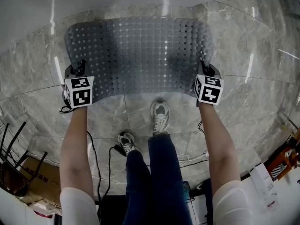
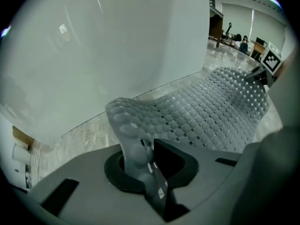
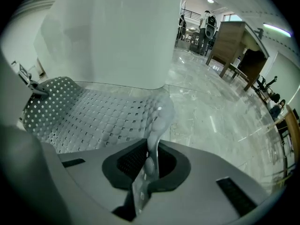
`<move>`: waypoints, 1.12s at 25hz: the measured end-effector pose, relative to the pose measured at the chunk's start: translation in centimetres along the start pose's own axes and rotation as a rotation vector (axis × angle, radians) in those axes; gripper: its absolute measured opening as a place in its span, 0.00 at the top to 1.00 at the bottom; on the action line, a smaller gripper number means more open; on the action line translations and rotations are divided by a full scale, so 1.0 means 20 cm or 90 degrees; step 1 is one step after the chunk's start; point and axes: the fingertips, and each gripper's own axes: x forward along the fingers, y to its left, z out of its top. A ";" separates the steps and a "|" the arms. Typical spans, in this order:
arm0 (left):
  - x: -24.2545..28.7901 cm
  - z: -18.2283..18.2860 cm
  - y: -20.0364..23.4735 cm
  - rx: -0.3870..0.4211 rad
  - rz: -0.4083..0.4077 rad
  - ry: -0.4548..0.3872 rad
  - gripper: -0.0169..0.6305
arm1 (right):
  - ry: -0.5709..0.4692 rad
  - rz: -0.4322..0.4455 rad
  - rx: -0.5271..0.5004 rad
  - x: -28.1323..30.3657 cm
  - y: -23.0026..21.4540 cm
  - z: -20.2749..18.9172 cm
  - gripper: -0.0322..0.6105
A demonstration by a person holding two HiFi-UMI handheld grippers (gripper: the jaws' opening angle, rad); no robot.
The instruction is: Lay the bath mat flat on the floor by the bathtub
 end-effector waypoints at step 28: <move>-0.02 -0.31 0.20 -0.160 0.042 0.044 0.64 | 0.075 -0.045 0.145 0.07 -0.20 -0.23 0.59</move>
